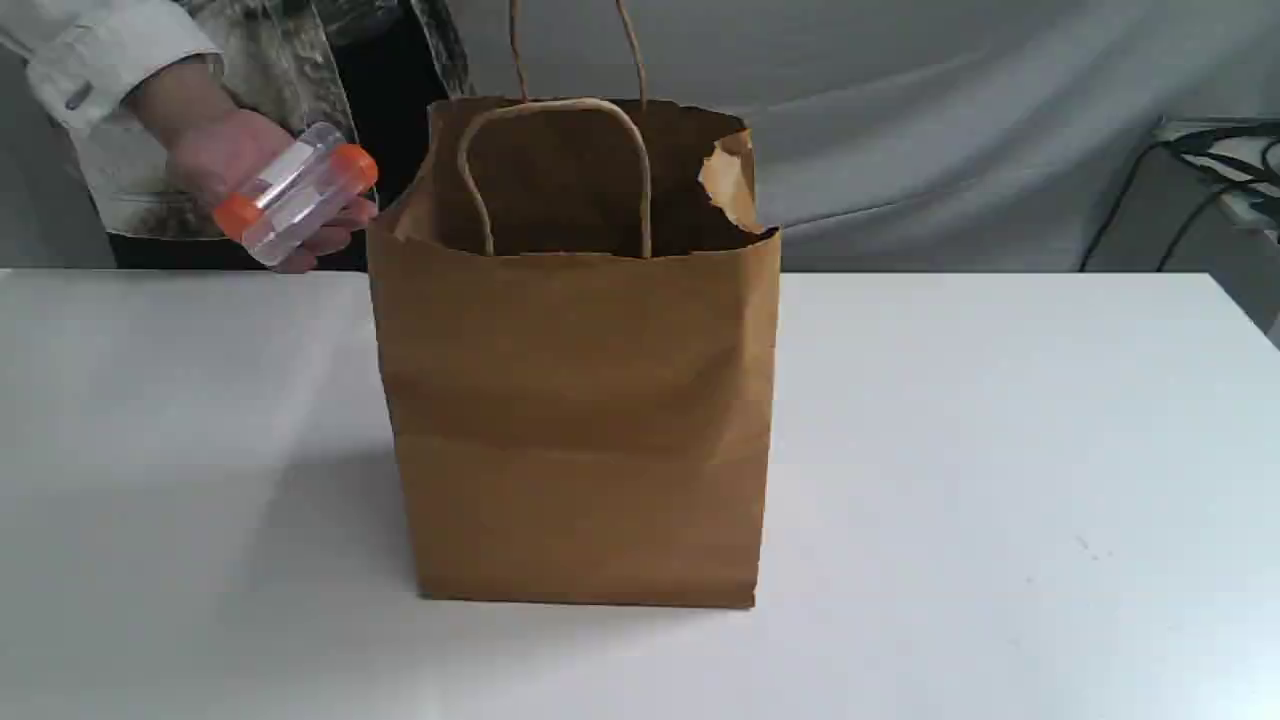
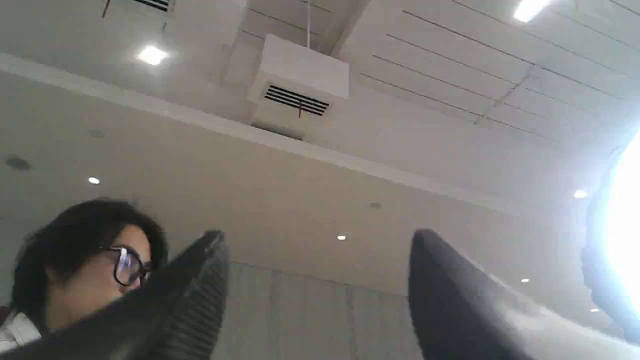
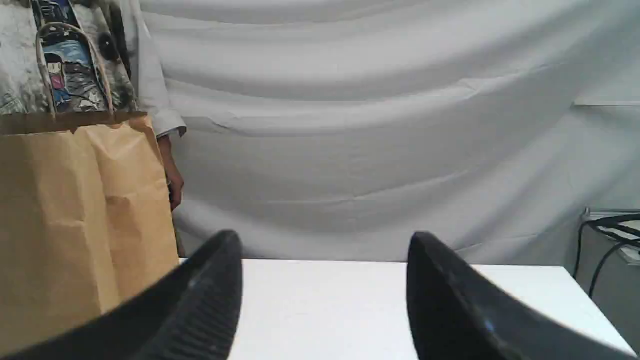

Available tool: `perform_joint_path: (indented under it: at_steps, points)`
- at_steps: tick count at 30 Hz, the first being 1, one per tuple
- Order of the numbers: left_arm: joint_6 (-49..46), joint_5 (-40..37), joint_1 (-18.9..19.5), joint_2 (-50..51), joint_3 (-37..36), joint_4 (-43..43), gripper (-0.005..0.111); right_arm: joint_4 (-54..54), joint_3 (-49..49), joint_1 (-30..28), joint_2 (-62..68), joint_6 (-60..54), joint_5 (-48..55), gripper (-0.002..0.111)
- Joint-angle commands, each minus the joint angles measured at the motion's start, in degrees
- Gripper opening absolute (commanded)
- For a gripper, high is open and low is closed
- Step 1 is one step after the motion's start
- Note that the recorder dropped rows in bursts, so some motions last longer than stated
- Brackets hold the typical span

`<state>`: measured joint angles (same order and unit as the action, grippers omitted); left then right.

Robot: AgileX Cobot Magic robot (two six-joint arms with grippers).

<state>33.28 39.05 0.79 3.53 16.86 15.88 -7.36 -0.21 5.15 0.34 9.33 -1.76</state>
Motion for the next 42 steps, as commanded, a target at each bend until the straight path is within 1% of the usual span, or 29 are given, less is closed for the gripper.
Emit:
perform_joint_path:
  at_steps: [1,5,8,11,16,19,23,27,32,34,38,42]
  points:
    - [-0.81,-1.43,-0.12,3.85,2.38,0.08,0.056,0.44,0.21,0.01,-0.34,0.28,1.44,0.050]
    - [-0.96,-0.03,-0.12,6.17,3.46,0.08,0.056,0.44,0.21,0.01,-0.34,0.28,2.47,0.050]
    - [-5.17,3.69,-0.12,7.23,3.46,-0.29,0.056,0.44,0.21,0.01,-0.34,0.13,2.46,0.050]
    - [-8.31,6.11,-0.12,8.01,3.46,-3.11,0.056,0.44,0.21,0.01,-0.34,0.12,2.07,0.050]
    - [-8.31,6.76,-0.12,9.99,3.58,-8.03,0.056,0.44,0.21,0.01,-0.34,0.12,-4.59,0.050]
    - [-10.32,8.66,-0.12,11.89,5.05,-7.60,0.056,0.44,0.21,0.01,-0.34,0.59,-7.00,0.050]
    - [-11.43,8.81,-0.12,16.17,9.14,-4.81,0.056,0.44,0.21,0.01,-0.34,1.98,-7.84,0.050]
    - [-11.36,8.81,-0.12,22.45,14.83,-0.64,0.056,0.44,0.21,0.01,-0.34,2.66,-8.08,0.049]
    - [-11.57,8.53,-0.12,29.79,22.52,-0.47,0.056,0.44,0.21,0.01,-0.34,3.08,-8.08,0.049]
    - [-11.56,6.73,-0.12,33.02,25.73,-0.47,0.056,0.44,0.21,0.01,-0.34,3.08,-8.08,0.049]
    - [-11.99,0.26,-0.12,39.12,31.08,-0.58,0.056,0.44,0.21,0.01,-0.34,3.08,-8.08,0.049]
    - [-12.75,-0.88,-0.12,43.45,35.00,-0.93,0.056,0.44,0.21,0.01,-0.34,3.08,-8.08,0.049]
